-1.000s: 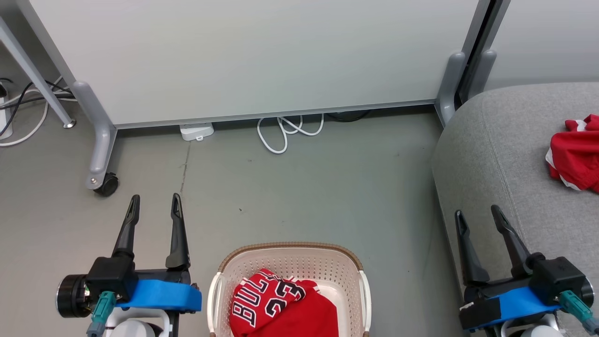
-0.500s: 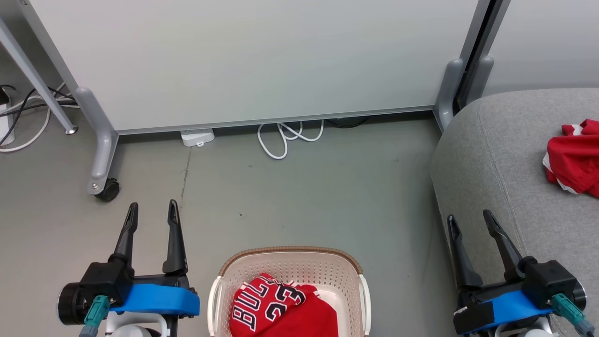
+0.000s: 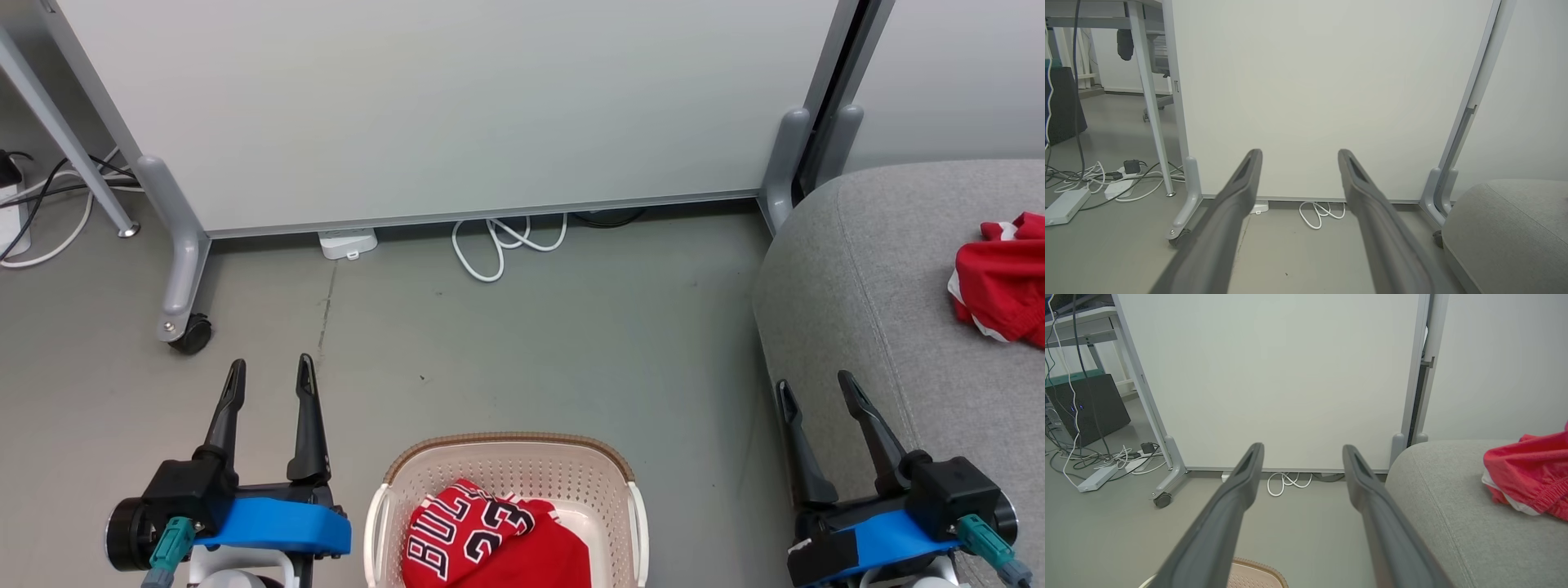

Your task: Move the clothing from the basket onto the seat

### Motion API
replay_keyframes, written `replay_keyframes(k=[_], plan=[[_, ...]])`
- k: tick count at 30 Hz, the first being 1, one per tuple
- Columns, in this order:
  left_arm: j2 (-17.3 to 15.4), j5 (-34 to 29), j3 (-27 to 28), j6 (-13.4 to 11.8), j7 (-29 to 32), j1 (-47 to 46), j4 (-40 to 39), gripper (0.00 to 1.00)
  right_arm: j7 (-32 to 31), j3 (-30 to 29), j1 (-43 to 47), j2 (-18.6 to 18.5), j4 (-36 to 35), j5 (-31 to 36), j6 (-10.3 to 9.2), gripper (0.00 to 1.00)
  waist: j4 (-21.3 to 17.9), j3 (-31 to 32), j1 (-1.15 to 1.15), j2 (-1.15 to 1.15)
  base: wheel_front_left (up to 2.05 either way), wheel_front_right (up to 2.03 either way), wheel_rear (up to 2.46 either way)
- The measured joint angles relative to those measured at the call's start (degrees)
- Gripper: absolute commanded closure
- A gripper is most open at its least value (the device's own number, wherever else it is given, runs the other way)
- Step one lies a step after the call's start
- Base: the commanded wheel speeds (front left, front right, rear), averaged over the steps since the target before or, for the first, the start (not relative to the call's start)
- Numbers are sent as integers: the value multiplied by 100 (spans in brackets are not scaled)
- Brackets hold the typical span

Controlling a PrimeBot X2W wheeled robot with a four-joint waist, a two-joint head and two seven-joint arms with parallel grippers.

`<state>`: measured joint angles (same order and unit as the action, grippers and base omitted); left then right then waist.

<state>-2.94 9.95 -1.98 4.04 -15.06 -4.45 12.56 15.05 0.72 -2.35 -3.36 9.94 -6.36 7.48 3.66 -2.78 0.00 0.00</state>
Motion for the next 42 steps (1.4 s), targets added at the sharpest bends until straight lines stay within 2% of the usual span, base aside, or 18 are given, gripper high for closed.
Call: replay_keyframes(k=[18, 29, 35, 42], plan=[[0, -48, 22, 3, 0, 4, 109, 0, 0, 7, -1, 3, 43, -9, 0, 0, -28, 50, 0, 0, 0, 0, 0], [-23, -438, -307, 242, 0, -741, 1026, 0, 0, 64, -199, -46, -35, -26, 0, 0, -115, -186, 0, 0, 0, 0, 0], [-115, -543, -798, 309, 0, -1474, 1855, 0, 0, 155, -603, -114, -170, -49, 0, 0, -289, -601, 0, 0, 0, 0, 0], [-296, -402, -1872, 339, -1, -2605, 3096, 0, 0, 249, -1176, -202, -339, -87, 0, 0, -566, -1426, 2, 0, 0, 0, 0]])
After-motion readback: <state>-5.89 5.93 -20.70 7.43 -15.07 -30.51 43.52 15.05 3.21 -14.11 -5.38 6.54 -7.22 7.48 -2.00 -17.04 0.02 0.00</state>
